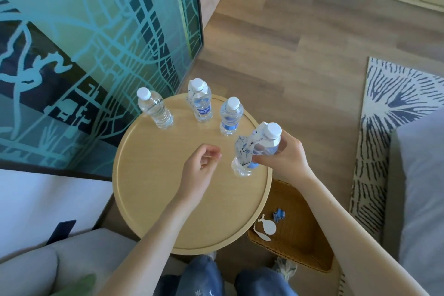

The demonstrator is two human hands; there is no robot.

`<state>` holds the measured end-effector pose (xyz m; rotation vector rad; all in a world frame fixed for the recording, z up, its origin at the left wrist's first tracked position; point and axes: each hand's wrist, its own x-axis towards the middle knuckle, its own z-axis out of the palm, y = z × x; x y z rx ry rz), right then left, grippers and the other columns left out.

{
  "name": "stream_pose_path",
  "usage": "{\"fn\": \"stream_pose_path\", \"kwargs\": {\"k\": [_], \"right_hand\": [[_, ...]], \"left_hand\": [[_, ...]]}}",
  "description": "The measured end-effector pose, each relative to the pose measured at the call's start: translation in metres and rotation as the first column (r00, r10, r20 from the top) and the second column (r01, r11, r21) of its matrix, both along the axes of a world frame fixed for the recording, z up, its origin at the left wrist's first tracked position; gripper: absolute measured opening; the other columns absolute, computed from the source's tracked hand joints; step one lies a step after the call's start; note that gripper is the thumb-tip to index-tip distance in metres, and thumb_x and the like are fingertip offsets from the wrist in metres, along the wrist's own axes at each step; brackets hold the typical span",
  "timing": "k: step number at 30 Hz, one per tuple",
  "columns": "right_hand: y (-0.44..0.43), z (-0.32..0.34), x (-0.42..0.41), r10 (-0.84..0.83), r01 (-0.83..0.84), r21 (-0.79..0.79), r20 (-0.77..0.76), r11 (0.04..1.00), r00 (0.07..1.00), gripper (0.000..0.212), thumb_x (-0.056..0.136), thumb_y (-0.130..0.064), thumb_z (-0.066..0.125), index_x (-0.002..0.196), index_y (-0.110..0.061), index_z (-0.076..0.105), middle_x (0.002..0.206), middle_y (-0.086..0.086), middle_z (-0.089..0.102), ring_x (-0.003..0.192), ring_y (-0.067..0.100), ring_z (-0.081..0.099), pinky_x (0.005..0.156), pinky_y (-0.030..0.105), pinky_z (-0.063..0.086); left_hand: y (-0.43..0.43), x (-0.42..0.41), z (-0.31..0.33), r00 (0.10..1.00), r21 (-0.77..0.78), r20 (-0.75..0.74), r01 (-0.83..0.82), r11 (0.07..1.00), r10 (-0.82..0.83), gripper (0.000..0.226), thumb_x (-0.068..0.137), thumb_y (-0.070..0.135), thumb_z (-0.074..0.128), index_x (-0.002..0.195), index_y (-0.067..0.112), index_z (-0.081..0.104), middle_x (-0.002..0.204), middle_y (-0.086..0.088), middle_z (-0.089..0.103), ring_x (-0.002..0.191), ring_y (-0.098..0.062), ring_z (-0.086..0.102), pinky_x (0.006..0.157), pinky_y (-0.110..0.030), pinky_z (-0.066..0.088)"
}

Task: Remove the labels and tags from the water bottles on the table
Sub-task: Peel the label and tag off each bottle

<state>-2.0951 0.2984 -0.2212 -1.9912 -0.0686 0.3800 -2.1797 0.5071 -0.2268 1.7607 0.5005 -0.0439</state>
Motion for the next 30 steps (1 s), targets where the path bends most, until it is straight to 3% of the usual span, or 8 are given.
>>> {"fn": "stream_pose_path", "kwargs": {"k": [3,9,15,19,23,26,30], "right_hand": [[-0.013,0.054,-0.008,-0.013,0.012,0.036,0.039,0.999,0.999,0.05,0.056,-0.033,0.093,0.096,-0.047,0.065,0.096,-0.025,0.073,0.089,-0.002,0.069,0.067,0.01,0.054],[-0.045,0.153,-0.02,-0.066,0.046,0.171,0.112,0.984,0.991,0.065,0.051,-0.03,0.093,0.11,-0.034,0.066,0.099,-0.018,0.076,0.088,0.001,0.073,0.066,0.01,0.052],[-0.073,0.219,-0.047,-0.098,0.035,0.286,0.211,0.957,0.973,0.056,0.052,-0.027,0.091,0.105,-0.029,0.072,0.101,-0.01,0.078,0.092,0.006,0.074,0.072,0.012,0.053],[-0.088,0.24,-0.072,-0.111,0.001,0.352,0.291,0.936,0.95,0.048,0.063,-0.014,0.091,0.103,-0.034,0.074,0.1,-0.008,0.078,0.092,0.007,0.074,0.074,0.012,0.053],[-0.102,0.244,-0.093,-0.11,-0.023,0.376,0.328,0.926,0.938,0.043,0.075,-0.006,0.086,0.112,-0.024,0.073,0.103,-0.005,0.078,0.095,0.008,0.074,0.074,0.014,0.054],[-0.111,0.244,-0.104,-0.102,-0.029,0.367,0.331,0.93,0.938,0.046,0.076,-0.007,0.086,0.116,-0.025,0.072,0.104,-0.007,0.078,0.097,0.006,0.073,0.074,0.012,0.054],[-0.124,0.243,-0.112,-0.098,-0.033,0.36,0.339,0.932,0.936,0.053,0.073,-0.002,0.086,0.118,-0.026,0.071,0.104,-0.006,0.078,0.096,0.007,0.074,0.074,0.013,0.055]], "left_hand": [[-0.01,0.007,0.037,0.998,-0.014,0.062,0.015,1.0,-0.014,0.009,0.097,0.016,0.063,0.095,0.024,0.067,0.096,0.009,0.071,0.091,-0.011,0.064,0.082,-0.019,0.048],[-0.039,0.017,0.131,0.971,-0.028,0.232,0.064,0.998,-0.056,0.005,0.096,0.021,0.065,0.099,0.024,0.068,0.099,0.005,0.072,0.096,-0.02,0.066,0.088,-0.029,0.051],[-0.074,0.006,0.224,0.893,0.012,0.414,0.187,0.982,-0.175,0.012,0.094,0.031,0.066,0.105,0.028,0.068,0.099,0.014,0.07,0.094,-0.003,0.065,0.081,-0.014,0.049],[-0.109,-0.013,0.264,0.857,0.082,0.444,0.253,0.964,-0.262,0.049,0.075,0.057,0.069,0.121,0.042,0.061,0.111,0.021,0.065,0.106,-0.001,0.061,0.088,-0.012,0.047],[-0.143,-0.026,0.276,0.835,0.217,0.42,0.289,0.932,-0.356,0.075,0.066,0.065,0.071,0.134,0.038,0.051,0.123,0.029,0.055,0.117,0.01,0.05,0.093,-0.013,0.041],[-0.162,-0.031,0.278,0.843,0.228,0.415,0.269,0.936,-0.343,0.073,0.067,0.06,0.074,0.132,0.035,0.053,0.12,0.028,0.054,0.114,0.012,0.049,0.089,-0.012,0.04],[-0.179,-0.035,0.281,0.841,0.231,0.441,0.23,0.946,-0.312,0.053,0.07,0.052,0.073,0.118,0.033,0.06,0.112,0.02,0.059,0.106,0.005,0.055,0.086,-0.009,0.041]]}}
